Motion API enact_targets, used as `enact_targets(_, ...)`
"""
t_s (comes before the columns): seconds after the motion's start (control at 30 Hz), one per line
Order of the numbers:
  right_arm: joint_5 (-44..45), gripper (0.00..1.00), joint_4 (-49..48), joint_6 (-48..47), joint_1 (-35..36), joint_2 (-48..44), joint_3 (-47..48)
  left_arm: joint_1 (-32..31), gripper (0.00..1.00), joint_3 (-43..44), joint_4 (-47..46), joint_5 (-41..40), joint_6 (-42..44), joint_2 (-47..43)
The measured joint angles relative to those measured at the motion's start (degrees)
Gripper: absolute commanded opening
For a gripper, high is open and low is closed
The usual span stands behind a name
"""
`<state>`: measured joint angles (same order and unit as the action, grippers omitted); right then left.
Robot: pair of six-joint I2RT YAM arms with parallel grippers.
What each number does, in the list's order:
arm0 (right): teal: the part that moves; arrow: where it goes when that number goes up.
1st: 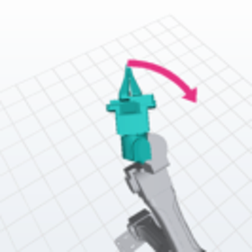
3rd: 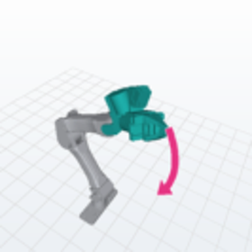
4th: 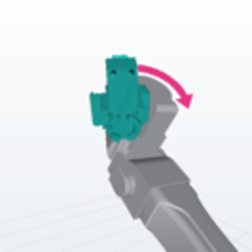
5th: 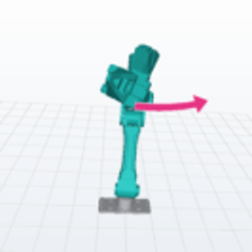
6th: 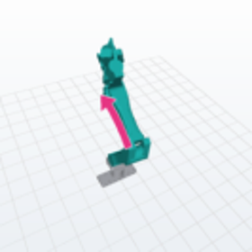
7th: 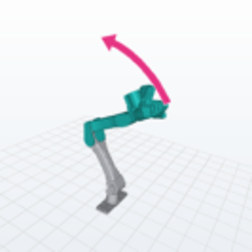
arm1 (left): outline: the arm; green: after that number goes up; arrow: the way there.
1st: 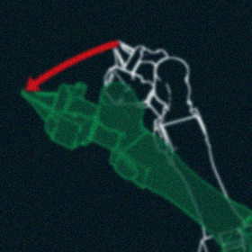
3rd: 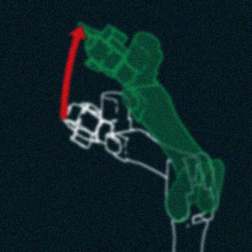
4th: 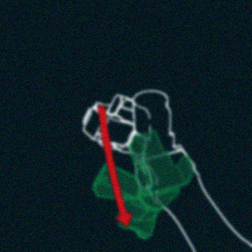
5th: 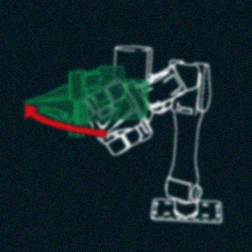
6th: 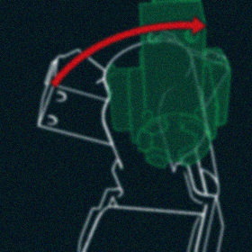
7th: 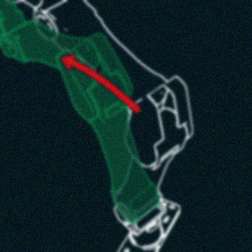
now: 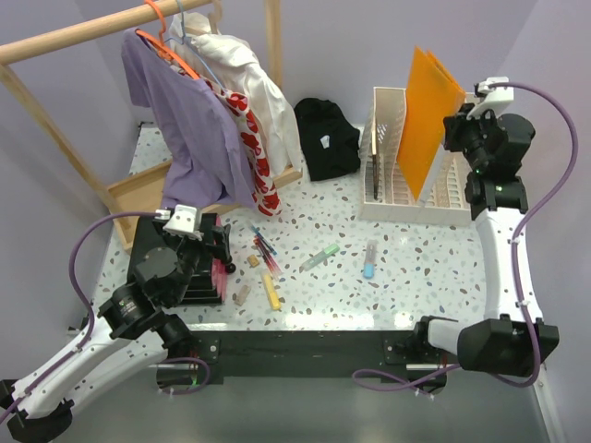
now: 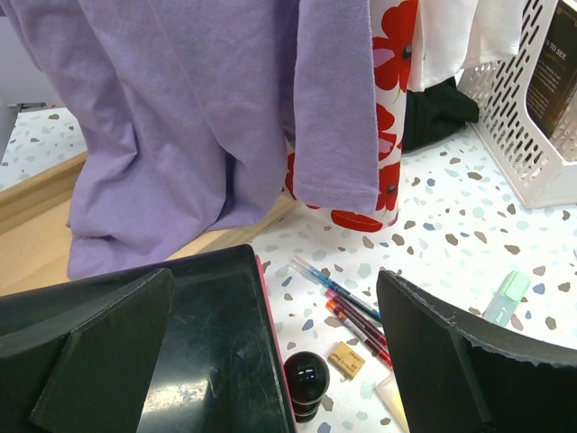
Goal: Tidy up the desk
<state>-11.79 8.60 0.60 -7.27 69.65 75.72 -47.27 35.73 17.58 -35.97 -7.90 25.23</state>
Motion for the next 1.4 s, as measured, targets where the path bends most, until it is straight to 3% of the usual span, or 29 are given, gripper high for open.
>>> enact_targets(0.43, -11.5, 0.0, -20.5, 6.4, -1.0, 2.3, -10.6, 0.0, 1.0, 0.0, -0.2, 0.0, 0.0, 2.2)
enact_targets(0.83, -13.5, 0.0, -37.2, -0.1, -1.0, 0.4, -23.8, 0.0, 1.0, 0.0, -0.3, 0.0, 0.0, 3.0)
enact_targets(1.23, -15.9, 0.01, -41.4, -2.1, -1.5, 0.5, -27.2, 0.0, 1.0, -0.8, -0.3, 0.1, 0.0, 3.0)
enact_targets(1.3, -16.1, 0.25, -41.7, -2.0, -1.5, 0.8, -27.2, 0.0, 1.0, -0.8, -0.3, 0.2, 0.0, 3.0)
enact_targets(1.33, -16.1, 0.44, -41.8, -2.0, -1.5, 1.0, -27.2, 0.0, 1.0, -0.8, -0.3, 0.3, 0.0, 3.0)
enact_targets(1.37, -16.1, 0.76, -41.8, -1.8, -1.5, 1.1, -27.3, 0.0, 1.0, -0.8, -0.3, 0.4, 0.0, 3.0)
enact_targets(1.4, -16.2, 0.86, -41.9, -1.6, -1.5, 1.1, -27.6, 0.0, 1.0, -0.8, -0.3, 0.5, 0.0, 3.0)
